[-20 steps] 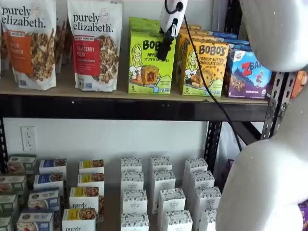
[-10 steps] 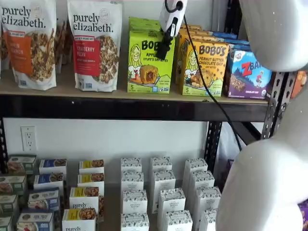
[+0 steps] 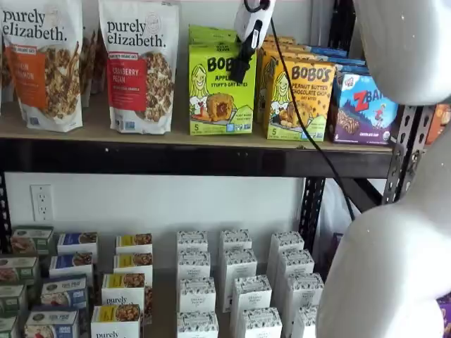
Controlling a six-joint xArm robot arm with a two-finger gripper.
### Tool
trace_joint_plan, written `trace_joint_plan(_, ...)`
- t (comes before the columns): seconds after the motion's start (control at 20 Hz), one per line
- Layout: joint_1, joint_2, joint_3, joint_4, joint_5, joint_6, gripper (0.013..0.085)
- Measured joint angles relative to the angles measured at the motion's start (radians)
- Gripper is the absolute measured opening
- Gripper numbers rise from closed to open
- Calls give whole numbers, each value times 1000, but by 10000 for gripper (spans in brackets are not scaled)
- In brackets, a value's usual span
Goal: Pick the green box on the top shelf, the fourth from the left
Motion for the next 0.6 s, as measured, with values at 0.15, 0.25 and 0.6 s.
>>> trace_joint_plan(0.15,-3,0,-6,0,10,-1,330)
trace_joint_plan(0.25,-4,2,-14,1,23,-2,330)
trace_joint_plan(0.6,-10,9,-48,-4,87,-2,330)
